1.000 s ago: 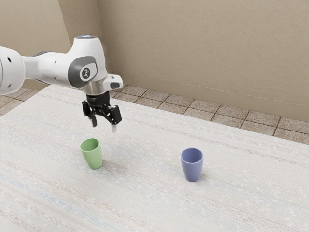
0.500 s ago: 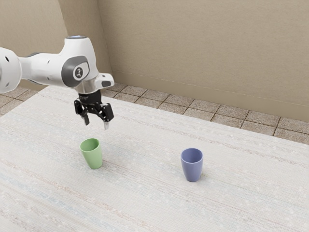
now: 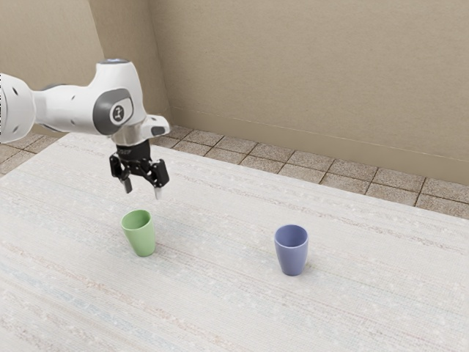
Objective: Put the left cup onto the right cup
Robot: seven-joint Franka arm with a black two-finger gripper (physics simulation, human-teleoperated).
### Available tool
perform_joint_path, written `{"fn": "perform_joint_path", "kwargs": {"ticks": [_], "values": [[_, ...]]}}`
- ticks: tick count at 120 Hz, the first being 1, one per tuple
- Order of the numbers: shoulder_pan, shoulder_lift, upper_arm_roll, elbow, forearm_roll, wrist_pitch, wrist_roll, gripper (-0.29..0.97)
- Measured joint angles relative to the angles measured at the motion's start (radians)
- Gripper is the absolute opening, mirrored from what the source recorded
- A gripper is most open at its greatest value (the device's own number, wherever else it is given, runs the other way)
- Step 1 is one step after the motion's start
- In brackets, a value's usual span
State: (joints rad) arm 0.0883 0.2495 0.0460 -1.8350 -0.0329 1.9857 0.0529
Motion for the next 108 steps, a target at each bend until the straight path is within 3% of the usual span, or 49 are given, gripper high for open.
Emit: {"fn": "perform_joint_path", "kwargs": {"ticks": [61,108], "values": [[0.003,0.068,-0.005,0.082,0.014,0.003,0.001,0.68],[-0.013,-0.021,-0.005,-0.008,0.02,0.005,-0.008,0.68]]}}
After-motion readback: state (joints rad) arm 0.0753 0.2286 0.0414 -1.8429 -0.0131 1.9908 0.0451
